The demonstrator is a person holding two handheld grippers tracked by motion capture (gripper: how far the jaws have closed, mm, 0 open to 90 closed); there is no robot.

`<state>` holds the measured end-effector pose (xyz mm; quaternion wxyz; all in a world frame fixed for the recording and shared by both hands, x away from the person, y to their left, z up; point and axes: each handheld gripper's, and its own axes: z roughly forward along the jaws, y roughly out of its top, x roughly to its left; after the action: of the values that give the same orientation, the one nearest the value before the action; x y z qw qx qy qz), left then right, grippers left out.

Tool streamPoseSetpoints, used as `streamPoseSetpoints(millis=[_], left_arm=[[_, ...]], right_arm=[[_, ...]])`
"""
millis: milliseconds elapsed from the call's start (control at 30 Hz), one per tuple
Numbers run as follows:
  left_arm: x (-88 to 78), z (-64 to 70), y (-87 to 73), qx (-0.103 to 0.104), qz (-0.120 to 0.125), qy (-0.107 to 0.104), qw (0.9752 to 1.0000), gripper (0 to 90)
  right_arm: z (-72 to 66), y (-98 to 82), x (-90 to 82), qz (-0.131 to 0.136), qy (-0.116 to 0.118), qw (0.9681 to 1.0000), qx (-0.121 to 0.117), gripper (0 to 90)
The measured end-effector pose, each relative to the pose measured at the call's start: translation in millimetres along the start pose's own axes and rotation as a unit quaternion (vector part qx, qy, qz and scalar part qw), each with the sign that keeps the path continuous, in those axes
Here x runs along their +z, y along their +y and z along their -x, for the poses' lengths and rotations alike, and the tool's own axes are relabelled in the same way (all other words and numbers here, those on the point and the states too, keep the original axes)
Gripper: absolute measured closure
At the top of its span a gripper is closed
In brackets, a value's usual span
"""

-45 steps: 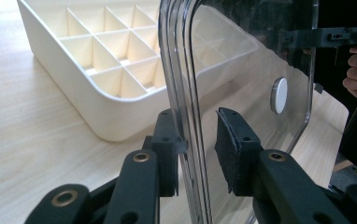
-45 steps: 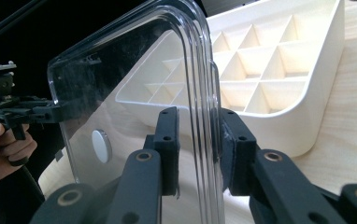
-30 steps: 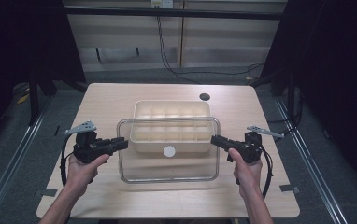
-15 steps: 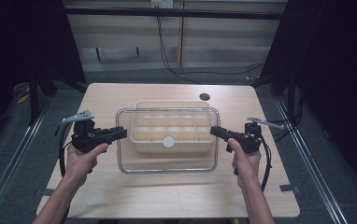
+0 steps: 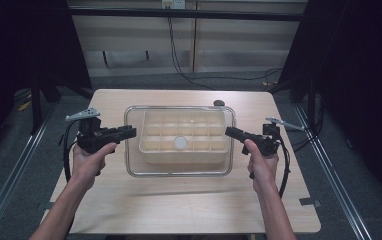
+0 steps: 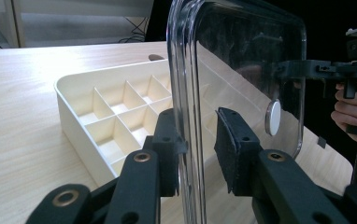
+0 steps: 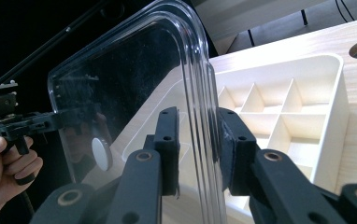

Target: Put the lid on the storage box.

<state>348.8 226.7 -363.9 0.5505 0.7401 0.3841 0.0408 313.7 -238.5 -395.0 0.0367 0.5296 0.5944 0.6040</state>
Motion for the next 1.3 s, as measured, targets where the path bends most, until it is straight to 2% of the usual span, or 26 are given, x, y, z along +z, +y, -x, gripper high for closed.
streamPoseSetpoints(millis=[167, 500, 600, 667, 900, 1100, 1300], left_arm=[[2.3, -3.8, 6.5, 0.001, -0.003, 0.002, 1.0, 70.1], [4.5, -6.0, 22.5, 0.007, 0.008, 0.011, 0.9999, 70.0], [5.7, -6.6, 25.3, 0.012, 0.008, 0.018, 0.9997, 69.5], [6.8, -7.5, 27.0, 0.008, 0.012, 0.017, 0.9998, 69.6], [13.8, -8.0, 38.5, 0.014, 0.009, 0.015, 0.9998, 69.4], [21.2, -11.8, 44.8, 0.01, 0.007, 0.017, 0.9998, 69.5], [27.1, -19.0, 44.2, 0.002, 0.0, 0.022, 0.9998, 69.2]], right_arm=[[2.0, 5.7, 4.0, 0.0, 0.0, 1.0, 0.002, 71.6], [2.2, 25.3, 11.8, 0.004, -0.002, 1.0, -0.007, 71.4], [3.5, 27.3, 14.0, 0.012, 0.001, 0.9999, 0.001, 71.5], [4.3, 28.6, 15.6, 0.011, -0.001, 0.9999, 0.002, 71.5], [6.0, 40.7, 15.7, 0.015, -0.007, 0.9998, 0.005, 71.4], [11.2, 47.5, 17.7, 0.013, -0.012, 0.9998, 0.003, 71.3], [17.7, 46.9, 24.7, 0.007, -0.014, 0.9999, 0.008, 71.4]])
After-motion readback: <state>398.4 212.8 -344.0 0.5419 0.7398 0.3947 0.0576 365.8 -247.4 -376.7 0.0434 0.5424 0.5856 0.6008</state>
